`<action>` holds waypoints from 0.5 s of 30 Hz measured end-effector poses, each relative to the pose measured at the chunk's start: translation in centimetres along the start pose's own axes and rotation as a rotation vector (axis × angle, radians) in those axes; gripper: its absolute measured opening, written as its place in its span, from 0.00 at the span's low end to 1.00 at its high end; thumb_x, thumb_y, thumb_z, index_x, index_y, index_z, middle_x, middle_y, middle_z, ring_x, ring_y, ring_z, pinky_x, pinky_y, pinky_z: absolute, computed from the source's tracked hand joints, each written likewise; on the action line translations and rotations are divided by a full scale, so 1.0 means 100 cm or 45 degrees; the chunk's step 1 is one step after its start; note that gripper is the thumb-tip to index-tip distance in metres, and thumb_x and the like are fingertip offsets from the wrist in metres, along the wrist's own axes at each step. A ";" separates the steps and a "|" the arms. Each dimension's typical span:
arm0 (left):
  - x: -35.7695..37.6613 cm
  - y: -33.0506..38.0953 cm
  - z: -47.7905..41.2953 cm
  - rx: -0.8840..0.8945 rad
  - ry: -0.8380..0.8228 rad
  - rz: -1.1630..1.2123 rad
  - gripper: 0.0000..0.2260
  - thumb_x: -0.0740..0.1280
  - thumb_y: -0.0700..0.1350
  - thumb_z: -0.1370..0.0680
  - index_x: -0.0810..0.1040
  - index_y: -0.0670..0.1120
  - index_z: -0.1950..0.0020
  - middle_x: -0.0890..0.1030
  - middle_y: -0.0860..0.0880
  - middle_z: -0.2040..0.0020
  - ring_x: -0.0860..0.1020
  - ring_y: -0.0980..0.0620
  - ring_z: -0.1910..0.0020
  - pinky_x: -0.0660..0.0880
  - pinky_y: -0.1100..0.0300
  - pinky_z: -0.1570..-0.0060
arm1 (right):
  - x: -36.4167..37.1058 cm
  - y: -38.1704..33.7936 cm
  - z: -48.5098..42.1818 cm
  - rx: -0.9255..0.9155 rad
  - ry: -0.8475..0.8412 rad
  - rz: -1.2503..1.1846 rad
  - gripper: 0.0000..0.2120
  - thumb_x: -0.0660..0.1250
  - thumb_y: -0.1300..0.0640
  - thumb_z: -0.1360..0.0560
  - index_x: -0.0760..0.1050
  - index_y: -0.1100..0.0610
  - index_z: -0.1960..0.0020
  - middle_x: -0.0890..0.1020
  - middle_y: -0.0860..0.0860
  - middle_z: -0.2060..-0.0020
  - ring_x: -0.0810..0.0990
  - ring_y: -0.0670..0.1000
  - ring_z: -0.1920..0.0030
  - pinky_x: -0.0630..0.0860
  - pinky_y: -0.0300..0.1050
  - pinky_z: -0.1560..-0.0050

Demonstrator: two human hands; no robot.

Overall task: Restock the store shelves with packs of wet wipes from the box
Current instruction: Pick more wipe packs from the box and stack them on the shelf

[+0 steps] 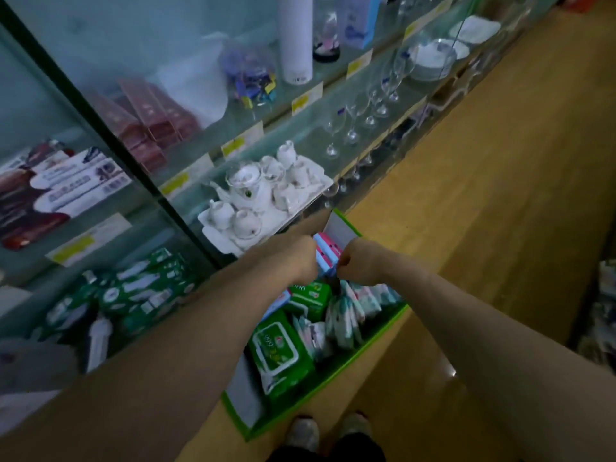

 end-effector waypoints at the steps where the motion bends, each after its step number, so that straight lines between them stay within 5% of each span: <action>1: 0.013 -0.003 -0.004 -0.010 -0.020 0.007 0.13 0.64 0.43 0.24 0.77 0.46 0.40 0.80 0.42 0.44 0.78 0.42 0.47 0.73 0.56 0.54 | 0.011 0.006 -0.009 0.008 -0.026 -0.004 0.07 0.62 0.58 0.21 0.72 0.62 0.53 0.70 0.61 0.60 0.69 0.54 0.59 0.64 0.42 0.60; 3: 0.042 -0.010 -0.012 -0.065 -0.127 0.064 0.05 0.63 0.42 0.23 0.77 0.43 0.50 0.79 0.43 0.55 0.78 0.42 0.54 0.72 0.56 0.59 | 0.027 0.020 -0.023 0.019 -0.061 -0.045 0.11 0.60 0.59 0.21 0.66 0.62 0.61 0.66 0.59 0.68 0.67 0.55 0.63 0.64 0.43 0.59; 6: 0.088 -0.016 -0.026 -0.152 -0.244 0.164 0.13 0.62 0.40 0.22 0.66 0.44 0.67 0.69 0.46 0.68 0.70 0.47 0.68 0.64 0.58 0.69 | 0.054 0.044 -0.040 0.055 -0.145 -0.011 0.16 0.57 0.60 0.20 0.68 0.59 0.66 0.71 0.57 0.67 0.69 0.54 0.58 0.64 0.44 0.58; 9: 0.125 -0.013 -0.035 -0.158 -0.307 0.216 0.15 0.62 0.37 0.23 0.63 0.44 0.69 0.66 0.46 0.69 0.67 0.48 0.70 0.62 0.58 0.71 | 0.080 0.066 -0.053 0.123 -0.227 -0.024 0.11 0.57 0.62 0.20 0.76 0.66 0.53 0.78 0.61 0.53 0.76 0.56 0.54 0.72 0.47 0.55; 12: 0.157 -0.011 -0.041 -0.193 -0.348 0.261 0.13 0.63 0.39 0.24 0.65 0.44 0.67 0.68 0.45 0.67 0.70 0.47 0.67 0.69 0.54 0.68 | 0.110 0.080 -0.062 0.116 -0.294 0.026 0.15 0.57 0.63 0.21 0.75 0.65 0.37 0.76 0.60 0.39 0.76 0.57 0.39 0.73 0.48 0.40; 15: 0.188 -0.006 -0.044 -0.236 -0.411 0.424 0.08 0.64 0.40 0.24 0.70 0.41 0.63 0.75 0.43 0.63 0.75 0.44 0.63 0.68 0.57 0.66 | 0.143 0.084 -0.067 0.089 -0.385 0.062 0.16 0.59 0.63 0.22 0.72 0.65 0.35 0.74 0.60 0.37 0.75 0.59 0.37 0.72 0.49 0.38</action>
Point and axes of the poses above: each hand's wrist, its own z-axis away from the middle knuckle, its own x-axis out of the palm, y = z × x, the point moved 7 cm from there along -z, towards the middle knuckle
